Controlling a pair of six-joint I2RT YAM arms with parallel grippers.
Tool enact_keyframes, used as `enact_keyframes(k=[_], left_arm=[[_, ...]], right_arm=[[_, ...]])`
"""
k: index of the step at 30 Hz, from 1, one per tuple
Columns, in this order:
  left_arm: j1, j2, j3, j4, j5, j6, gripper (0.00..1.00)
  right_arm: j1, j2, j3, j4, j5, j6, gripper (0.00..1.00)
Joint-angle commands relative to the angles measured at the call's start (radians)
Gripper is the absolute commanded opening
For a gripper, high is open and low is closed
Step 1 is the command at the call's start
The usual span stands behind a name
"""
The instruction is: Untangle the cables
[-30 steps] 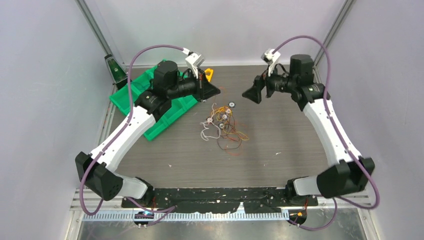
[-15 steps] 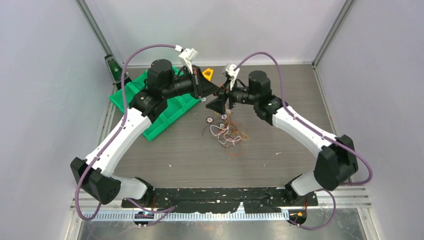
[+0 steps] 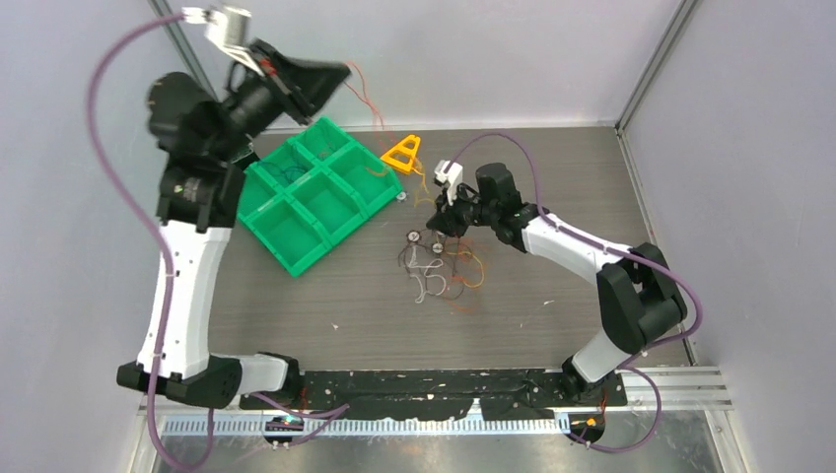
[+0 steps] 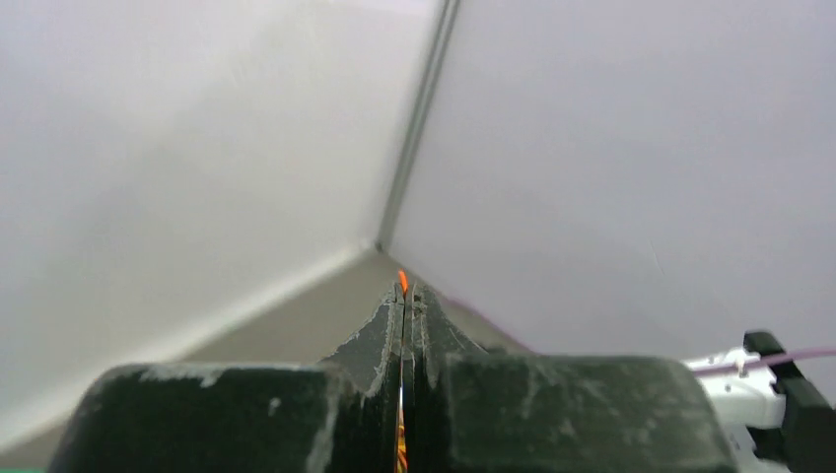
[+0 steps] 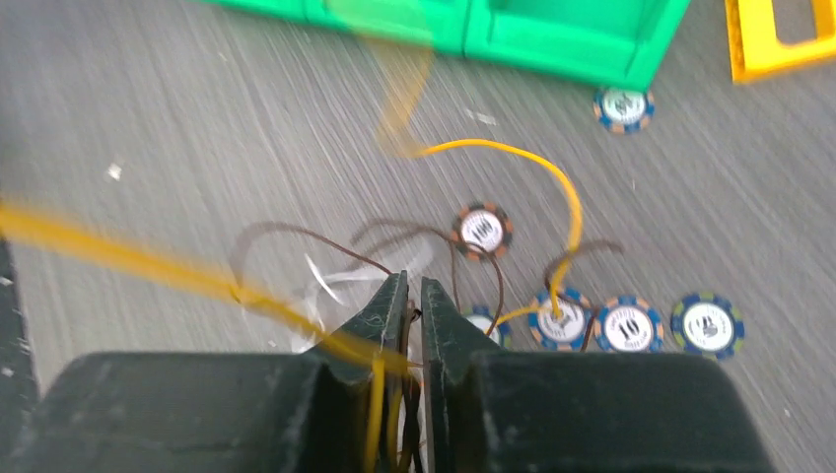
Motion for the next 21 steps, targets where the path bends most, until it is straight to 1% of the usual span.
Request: enact_keyframes(k=[1,2,3,8,10,12,14,16,19,21], left_arm=[[0.082,0.014,0.211,0.026,-0.032,0.025,0.00],[0.101,0.023,0.246,0.021,-0.042,0.025,0.00],[0.114,0.027,0.271,0.016,-0.058,0.026,0.00],[0.182,0.031,0.342,0.016,-0.145,0.027,0.00],[0.209,0.033,0.365,-0.023,-0.190,0.052,0.00],[0.232,0.031,0.358,-0.074,-0.234,0.090,0.00],[0.261,0.015,0.301,-0.109,-0.257,0.102,0.00],[0.307,-0.020,0.200,-0.122,-0.260,0.122,0.00],[0.351,-0.078,-0.027,-0.087,-0.261,0.206,0.00],[0.378,-0.114,-0.177,-0.044,-0.283,0.277,0.00]], right_arm=[[-0.032,0.044,0.020,-0.169,0.086,-0.225,0.16],[-0.047,0.053,0.025,-0.189,0.096,-0.272,0.16],[-0.060,0.072,0.051,-0.245,0.116,-0.290,0.16],[-0.095,0.169,0.172,-0.415,0.198,-0.412,0.17],[-0.108,0.203,0.211,-0.514,0.228,-0.439,0.18],[-0.125,0.226,0.240,-0.569,0.238,-0.456,0.20],[-0.141,0.229,0.259,-0.602,0.217,-0.460,0.20],[-0.154,0.221,0.270,-0.619,0.187,-0.454,0.19],[-0.162,0.206,0.280,-0.632,0.155,-0.425,0.16],[-0.163,0.189,0.289,-0.641,0.128,-0.405,0.12]])
